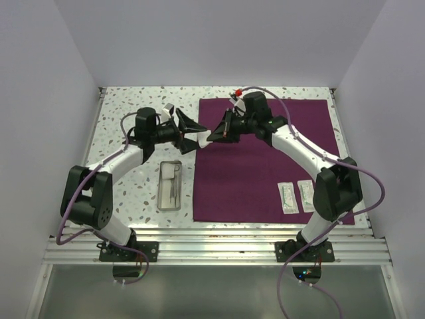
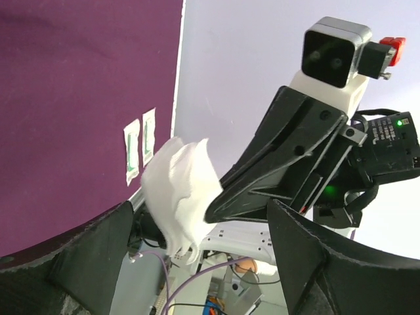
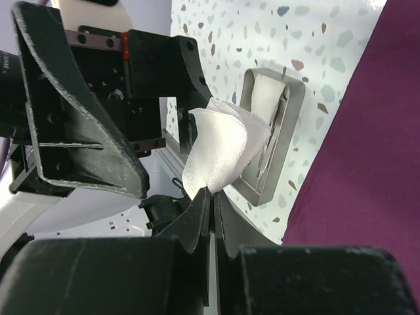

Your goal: Prepare the surgical pack

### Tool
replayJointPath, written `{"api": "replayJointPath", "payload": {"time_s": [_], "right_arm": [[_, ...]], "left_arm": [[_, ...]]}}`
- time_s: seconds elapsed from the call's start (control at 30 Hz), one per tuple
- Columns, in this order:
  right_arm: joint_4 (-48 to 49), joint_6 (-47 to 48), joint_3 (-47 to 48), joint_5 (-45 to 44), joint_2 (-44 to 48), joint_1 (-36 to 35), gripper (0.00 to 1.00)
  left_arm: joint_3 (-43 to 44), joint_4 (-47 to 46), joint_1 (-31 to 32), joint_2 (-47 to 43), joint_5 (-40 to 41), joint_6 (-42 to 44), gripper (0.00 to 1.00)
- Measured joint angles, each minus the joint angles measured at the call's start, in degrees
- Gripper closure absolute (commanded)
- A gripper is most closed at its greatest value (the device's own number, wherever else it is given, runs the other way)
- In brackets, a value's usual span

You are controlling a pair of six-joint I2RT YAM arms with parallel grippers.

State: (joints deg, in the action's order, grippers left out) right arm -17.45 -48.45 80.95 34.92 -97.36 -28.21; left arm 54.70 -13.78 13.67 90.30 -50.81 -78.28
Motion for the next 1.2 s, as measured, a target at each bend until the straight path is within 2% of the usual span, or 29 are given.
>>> {"api": "replayJointPath", "payload": {"time_s": [0.17, 0.4, 0.63, 0.8, 0.83, 0.87, 0.9, 0.93, 1.03, 1.13, 1.2], "right_arm": [[0.04, -0.57, -1.33, 0.66, 0.00, -0.42, 1.00], [0.33, -0.96, -1.42, 0.68, 0.00, -0.85, 1.00], [0.39, -1.62, -1.60, 0.85, 0.00, -2.16, 1.00], [0.44, -1.90, -1.62, 0.87, 0.00, -2.47, 1.00], [0.44, -1.90, -1.62, 0.87, 0.00, -2.51, 1.00], [0.39, -1.90, -1.62, 0.87, 0.00, -2.54, 1.00], [0.33, -1.90, -1.62, 0.83, 0.00, -2.60, 0.96], [0.22, -1.90, -1.62, 0.85, 0.00, -2.64, 0.81], [-0.37, -1.29, -1.57, 0.83, 0.00, -2.75, 0.56], [-4.74, 1.66, -0.24, 0.15, -0.22, -2.89, 0.43], [-8.59, 4.63, 1.55, -1.27, -0.63, -2.89, 0.40]], "left_arm": [[-2.27, -2.05, 0.31, -1.16, 0.09, -1.86, 0.19], [-5.09, -3.37, 0.31, -2.14, 0.09, -3.28, 0.36], [-5.14, -4.02, 0.28, -2.14, 0.07, -3.48, 0.43], [-5.14, -4.11, 0.28, -2.14, 0.07, -3.23, 0.71], [-5.14, -4.11, 0.28, -2.14, 0.04, -3.13, 0.82], [-5.14, -3.98, 0.24, -2.14, 0.04, -2.78, 0.88], [-5.14, -3.78, 0.17, -2.14, 0.02, -2.51, 0.93], [-5.11, -3.21, -0.04, -2.16, 0.00, -1.68, 1.00], [-4.94, 1.07, -0.83, -2.49, -0.07, 2.75, 1.00], [-3.34, 12.92, -2.95, -3.04, 1.64, 12.61, 1.00], [-1.03, 22.71, -4.31, -3.15, 4.57, 21.40, 1.00]]}}
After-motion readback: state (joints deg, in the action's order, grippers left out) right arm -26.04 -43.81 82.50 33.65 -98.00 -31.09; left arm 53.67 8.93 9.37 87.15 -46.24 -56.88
